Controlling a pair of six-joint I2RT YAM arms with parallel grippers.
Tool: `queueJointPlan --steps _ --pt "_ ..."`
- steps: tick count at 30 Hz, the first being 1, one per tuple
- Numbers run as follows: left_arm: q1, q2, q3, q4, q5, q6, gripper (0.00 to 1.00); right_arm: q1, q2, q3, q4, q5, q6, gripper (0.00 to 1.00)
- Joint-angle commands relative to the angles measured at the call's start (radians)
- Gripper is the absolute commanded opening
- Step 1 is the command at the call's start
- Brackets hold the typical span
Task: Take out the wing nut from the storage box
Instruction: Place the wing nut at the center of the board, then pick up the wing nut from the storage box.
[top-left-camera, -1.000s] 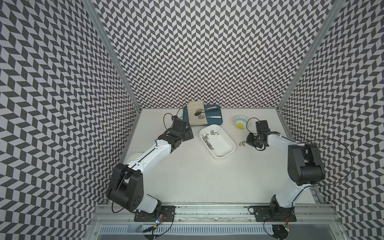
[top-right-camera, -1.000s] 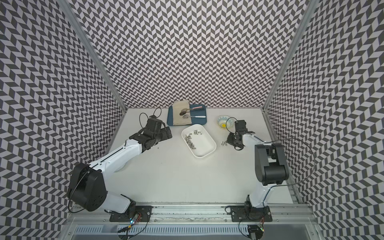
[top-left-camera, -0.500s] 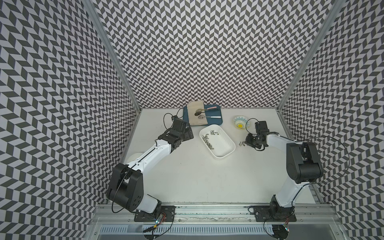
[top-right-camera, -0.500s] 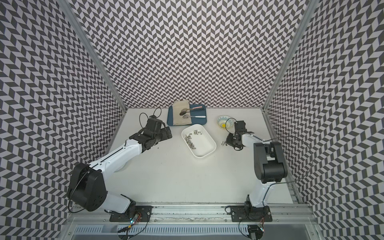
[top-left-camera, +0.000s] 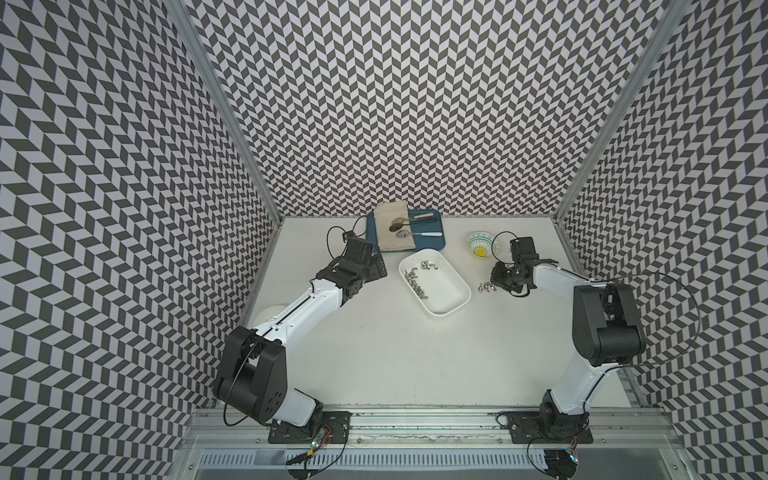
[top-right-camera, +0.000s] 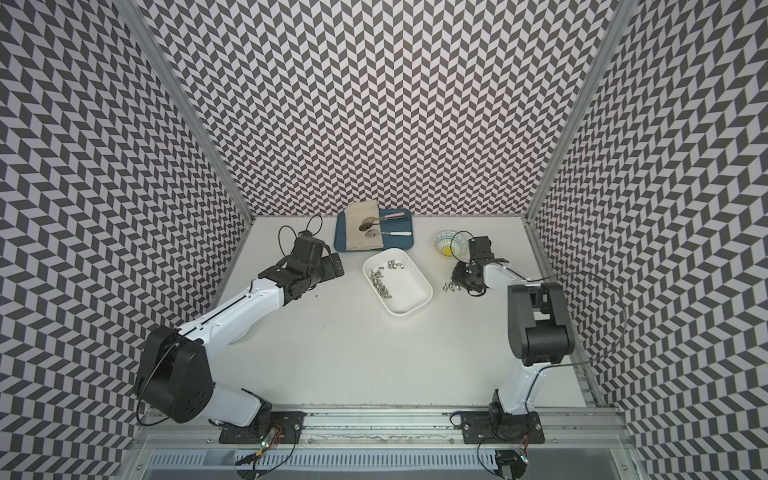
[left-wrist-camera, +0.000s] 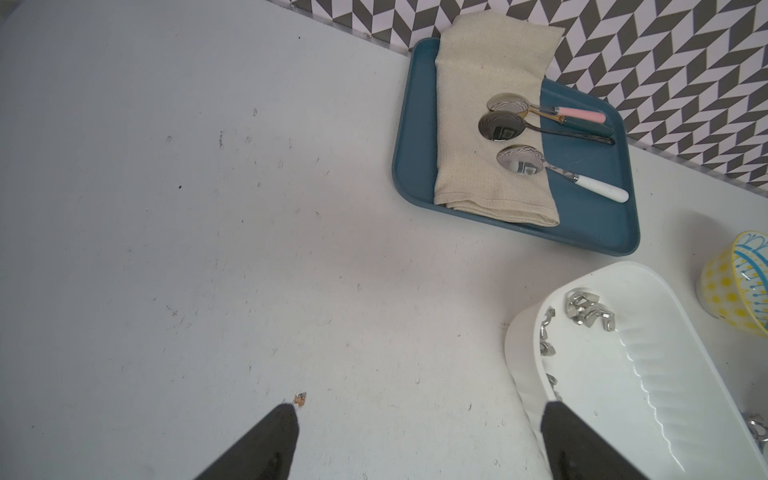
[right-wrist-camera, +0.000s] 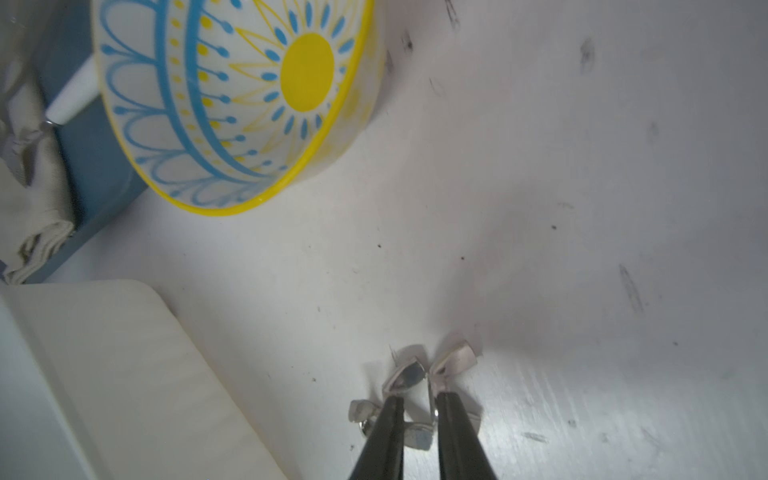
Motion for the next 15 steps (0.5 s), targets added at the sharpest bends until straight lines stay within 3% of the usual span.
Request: queueJointPlan --steps 1,6,15 --pt "-0.002 -0.024 -0.006 0.02 -0.012 -0.008 0.95 0.015 -0.056 0.073 -0.019 0.009 -0.01 0.22" --pt "-0.002 -0.016 0.0 0.022 -0.009 -0.008 0.95 0.09 -0.076 0.19 -0.057 0.018 -0.014 0.24" --pt "-0.002 -0.009 0.008 0.011 -0.004 0.002 0.95 0.354 0.022 0.377 -0.06 0.025 0.012 0.24"
